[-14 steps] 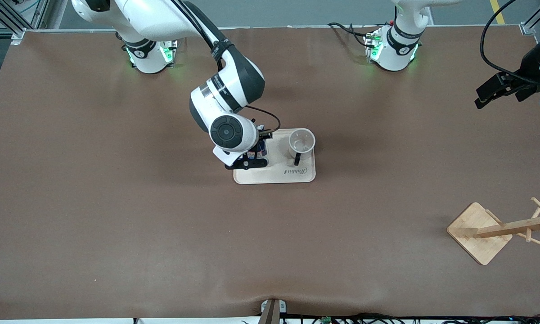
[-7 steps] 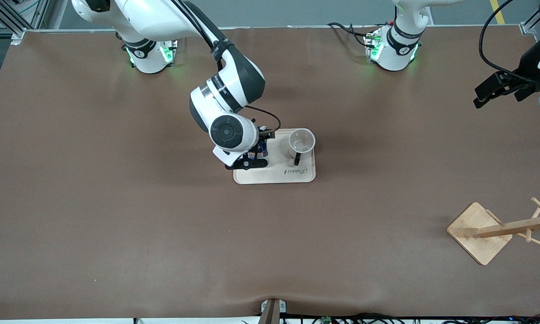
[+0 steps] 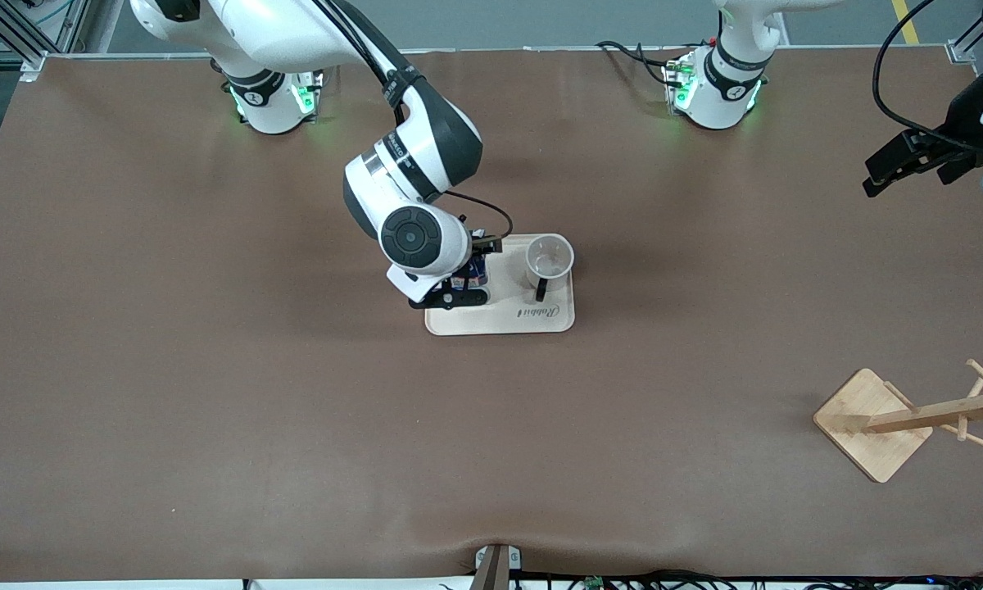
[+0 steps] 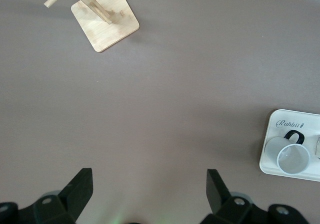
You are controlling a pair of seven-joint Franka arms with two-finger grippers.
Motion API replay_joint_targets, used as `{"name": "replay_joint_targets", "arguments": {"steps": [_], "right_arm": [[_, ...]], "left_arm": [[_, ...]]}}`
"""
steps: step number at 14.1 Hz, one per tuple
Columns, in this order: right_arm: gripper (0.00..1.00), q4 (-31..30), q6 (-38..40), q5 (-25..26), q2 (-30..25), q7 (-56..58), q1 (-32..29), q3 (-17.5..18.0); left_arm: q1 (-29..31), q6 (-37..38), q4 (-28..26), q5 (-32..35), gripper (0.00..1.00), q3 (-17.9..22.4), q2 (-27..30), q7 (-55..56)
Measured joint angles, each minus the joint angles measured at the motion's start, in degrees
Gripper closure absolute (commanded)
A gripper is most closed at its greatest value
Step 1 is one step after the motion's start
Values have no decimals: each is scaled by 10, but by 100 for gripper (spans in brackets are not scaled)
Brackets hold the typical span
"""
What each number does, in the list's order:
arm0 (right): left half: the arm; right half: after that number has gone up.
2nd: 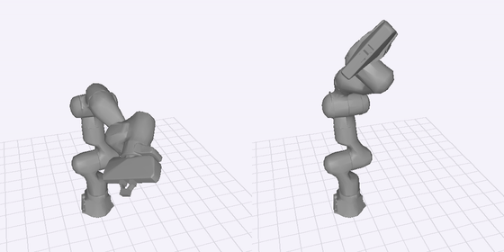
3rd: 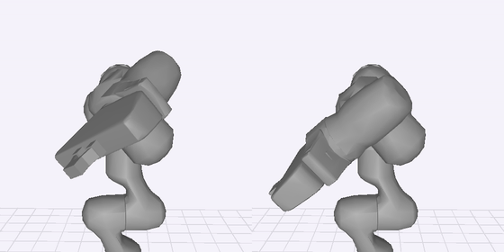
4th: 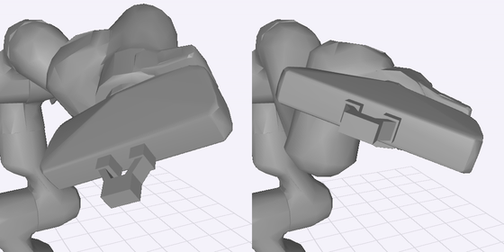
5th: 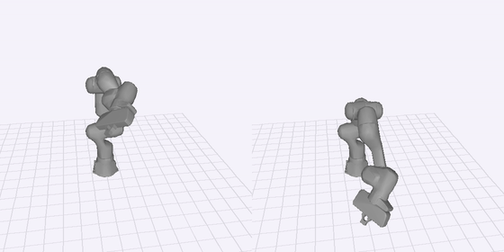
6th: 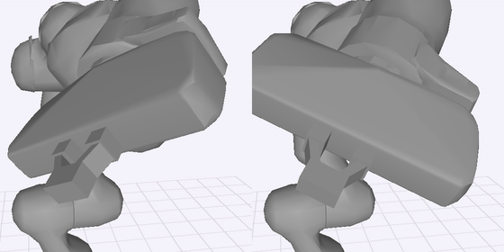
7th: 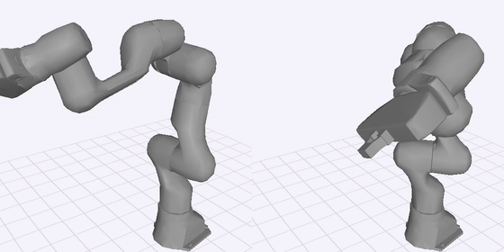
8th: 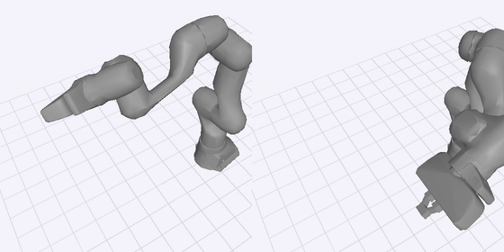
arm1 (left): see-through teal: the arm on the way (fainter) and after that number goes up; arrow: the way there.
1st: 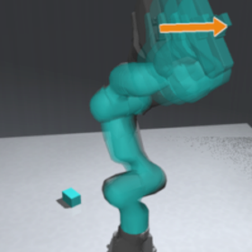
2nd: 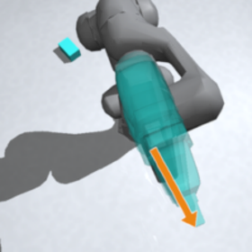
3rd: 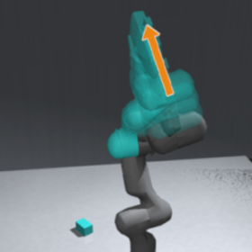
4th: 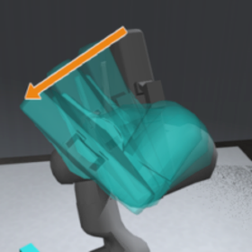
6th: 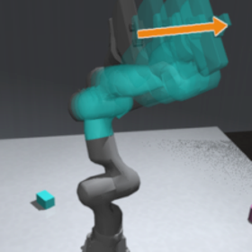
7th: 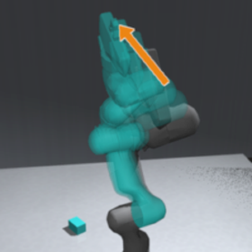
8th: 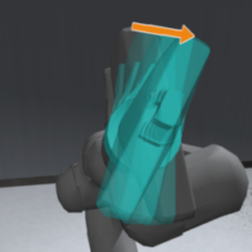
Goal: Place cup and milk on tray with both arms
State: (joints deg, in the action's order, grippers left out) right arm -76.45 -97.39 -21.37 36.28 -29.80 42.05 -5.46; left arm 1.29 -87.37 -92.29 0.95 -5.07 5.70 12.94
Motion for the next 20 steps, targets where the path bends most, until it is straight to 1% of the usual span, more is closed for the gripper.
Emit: {"name": "replay_joint_targets", "arguments": {"steps": [3, 6, 9, 12, 14, 15, 16, 17, 18, 20], "right_arm": [[0, 18, 31, -20, 0, -1, -5, -5], [0, 44, 77, -24, -4, -1, -24, -9], [0, 56, 100, -46, -19, -1, -50, -10], [0, 65, 108, -47, -43, -1, -84, -20], [0, 80, 133, -43, -59, -1, -123, -25], [0, 93, 157, -34, -65, 1, -143, -27], [0, 107, 184, -9, -69, 5, -160, -27], [0, 116, 204, 26, -73, 11, -171, -27], [0, 122, 217, 58, -75, 13, -176, -27], [0, 131, 228, 93, -80, 10, -183, -29]], "left_arm": [[0, -1, 2, 0, 0, 0, 0, 0], [0, -1, 2, 0, 0, 0, 0, 0], [0, -1, 2, 0, 0, 0, 0, 0], [0, -1, 3, 0, 0, 0, 0, 0], [0, -1, 3, 0, 0, -1, 0, 0], [0, -1, 3, 0, 0, -2, 0, 0], [0, -1, 3, 0, 0, -4, 0, 0], [0, -1, 3, 0, 0, -4, 0, 0], [0, -1, 3, 0, 0, -4, 0, 0], [0, -1, 2, 0, 0, -4, 0, 0]]}}
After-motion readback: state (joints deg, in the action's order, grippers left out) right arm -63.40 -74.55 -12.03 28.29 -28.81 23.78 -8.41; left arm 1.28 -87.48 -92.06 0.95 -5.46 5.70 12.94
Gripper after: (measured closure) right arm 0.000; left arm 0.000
